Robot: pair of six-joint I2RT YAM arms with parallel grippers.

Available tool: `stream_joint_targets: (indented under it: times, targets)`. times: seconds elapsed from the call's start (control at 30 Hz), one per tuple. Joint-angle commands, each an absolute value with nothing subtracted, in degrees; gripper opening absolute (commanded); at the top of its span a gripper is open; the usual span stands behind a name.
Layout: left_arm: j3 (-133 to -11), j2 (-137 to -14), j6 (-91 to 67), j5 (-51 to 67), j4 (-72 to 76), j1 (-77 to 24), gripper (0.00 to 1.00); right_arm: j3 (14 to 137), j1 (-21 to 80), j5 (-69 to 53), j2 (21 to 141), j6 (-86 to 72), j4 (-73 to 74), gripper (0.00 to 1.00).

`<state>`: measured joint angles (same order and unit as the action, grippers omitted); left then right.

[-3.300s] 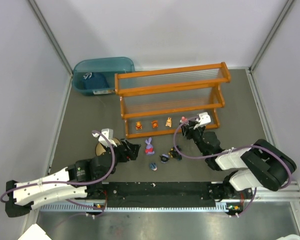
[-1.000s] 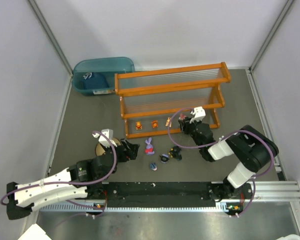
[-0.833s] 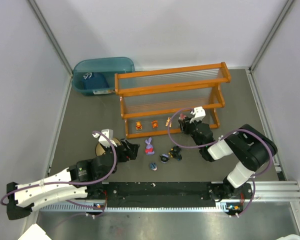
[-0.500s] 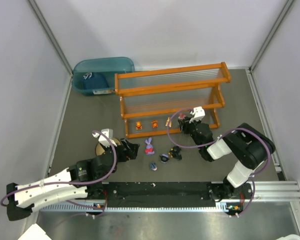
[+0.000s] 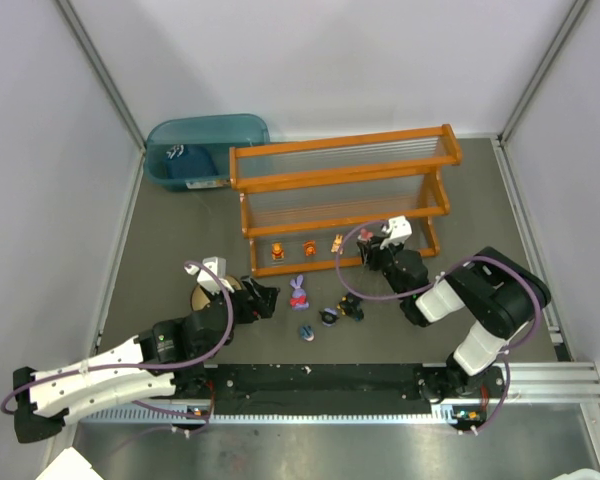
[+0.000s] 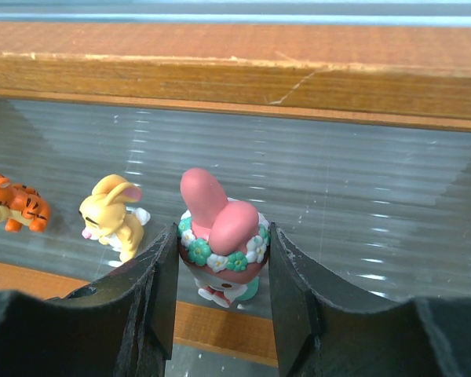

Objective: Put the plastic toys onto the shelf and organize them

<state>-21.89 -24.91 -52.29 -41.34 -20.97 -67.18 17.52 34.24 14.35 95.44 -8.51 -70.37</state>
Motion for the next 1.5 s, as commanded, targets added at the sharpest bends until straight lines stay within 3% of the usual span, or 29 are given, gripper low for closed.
stream_joint_targets:
  times: [0.0, 0.7, 0.87, 0.9, 0.93, 1.03, 1.47]
  targets:
    - [-21.4, -25.1, -51.3, -41.0, -18.8, -66.9, 0.92, 16.4, 33.5, 13.9, 95.5, -8.0, -73.8, 0.13]
    - [-21.1, -24.9, -51.4, -40.6, -18.9, -66.4, 0.93, 16.3, 33.6, 17.8, 96.1, -6.5, -74.0, 0.15]
    - [-21.0, -24.8, -51.4, -40.5, -18.8, -66.4, 0.93, 15.8, 33.6, 17.8, 96.2, -6.7, -75.5, 0.24]
    - [-21.1, -24.9, -51.4, -40.5, -18.9, -66.4, 0.93, 15.4, 33.5, 17.7, 96.3, -6.7, -75.8, 0.27]
    - [-21.1, -25.0, -51.3, -40.4, -18.8, -66.4, 0.93, 15.2, 33.5, 17.8, 96.4, -6.8, -76.2, 0.38]
    - [-21.1, -24.9, -51.2, -40.3, -18.7, -66.4, 0.93, 14.7, 33.5, 17.4, 96.4, -6.7, -77.3, 0.46]
    - [-20.9, -24.5, -51.0, -40.3, -18.7, -66.4, 0.93, 14.5, 33.5, 16.6, 97.1, -6.6, -78.7, 0.55]
